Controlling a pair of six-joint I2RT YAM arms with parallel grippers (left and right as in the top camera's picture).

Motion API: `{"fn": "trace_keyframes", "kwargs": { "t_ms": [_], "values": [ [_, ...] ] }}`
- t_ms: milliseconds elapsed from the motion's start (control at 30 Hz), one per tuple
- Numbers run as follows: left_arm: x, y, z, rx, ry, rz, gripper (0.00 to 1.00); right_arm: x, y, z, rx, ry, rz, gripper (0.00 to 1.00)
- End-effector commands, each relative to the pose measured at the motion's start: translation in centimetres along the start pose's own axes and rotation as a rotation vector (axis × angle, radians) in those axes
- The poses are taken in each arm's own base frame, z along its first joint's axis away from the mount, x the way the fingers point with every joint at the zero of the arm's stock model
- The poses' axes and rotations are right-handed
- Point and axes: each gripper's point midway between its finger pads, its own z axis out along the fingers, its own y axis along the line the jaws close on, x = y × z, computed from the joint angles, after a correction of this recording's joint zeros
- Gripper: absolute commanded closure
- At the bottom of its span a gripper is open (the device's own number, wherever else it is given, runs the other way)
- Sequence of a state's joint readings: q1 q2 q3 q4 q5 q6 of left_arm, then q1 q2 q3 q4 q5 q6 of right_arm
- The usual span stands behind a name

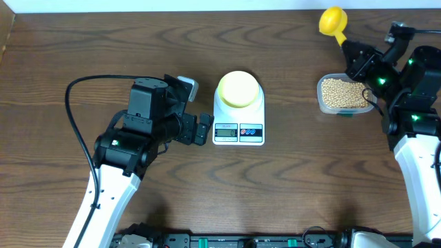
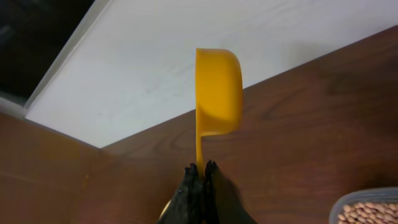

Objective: Scoop item into bowl and weigh 50g on scale
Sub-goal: 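Lower the yellow scoop with the right gripper into the soybean tub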

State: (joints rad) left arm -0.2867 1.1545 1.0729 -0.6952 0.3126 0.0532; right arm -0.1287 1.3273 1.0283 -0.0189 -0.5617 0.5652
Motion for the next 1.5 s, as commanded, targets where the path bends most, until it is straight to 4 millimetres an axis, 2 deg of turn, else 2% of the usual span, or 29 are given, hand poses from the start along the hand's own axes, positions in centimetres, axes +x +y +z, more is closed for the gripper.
{"fn": "trace_keyframes", "kwargs": {
  "t_ms": [0, 100, 333, 600, 733, 800, 900, 1000, 1033, 1100, 1333, 1467],
  "values": [
    [0.1, -0.4, 0.6, 0.022, 0.01, 0.03, 0.01, -0.6, 0.5, -0.4, -0.011, -0.015, -0.035, 0.99],
    [-0.1, -1.2, 0.6, 0.07, 0.005, 0.028, 0.01, -0.2, 0.2, -0.4, 0.0, 0.001, -0.056, 0.99],
    [-0.2, -1.2, 0.6, 0.07, 0.001, 0.022, 0.01, -0.4, -1.3, -1.1, 0.041, 0.002, -0.027, 0.99],
    [-0.2, -1.2, 0.6, 0.069, 0.002, 0.022, 0.01, -0.7, -0.9, -2.1, 0.054, -0.011, -0.066, 0.98],
    [-0.2, -1.2, 0.6, 0.069, 0.002, 0.022, 0.01, -0.6, -3.6, -4.1, 0.239, -0.022, -0.088, 0.99],
    [-0.2, -1.2, 0.6, 0.069, 0.002, 0.022, 0.01, -0.3, -4.2, -5.3, 0.301, -0.021, -0.094, 0.99],
    [-0.2, -1.2, 0.6, 0.069, 0.002, 0.022, 0.01, 0.6, -4.9, -5.8, 0.346, 0.015, -0.095, 0.99],
    [-0.2, -1.2, 0.6, 0.069, 0.002, 0.022, 0.01, 2.0, -7.7, -7.1, 0.503, 0.058, -0.082, 0.99],
    [-0.2, -1.2, 0.6, 0.069, 0.002, 0.022, 0.01, 2.5, -9.2, -8.1, 0.596, 0.073, -0.074, 0.99],
    [-0.2, -1.2, 0.6, 0.069, 0.002, 0.022, 0.01, 3.1, -10.3, -8.7, 0.659, 0.098, -0.08, 0.99],
    [-0.2, -1.2, 0.6, 0.069, 0.002, 0.022, 0.01, 7.5, -12.5, -9.1, 0.725, 0.295, -0.043, 0.99],
    [-0.2, -1.2, 0.6, 0.069, 0.002, 0.022, 0.01, 8.3, -13.6, -8.4, 0.727, 0.361, -0.098, 0.99]
  ]
}}
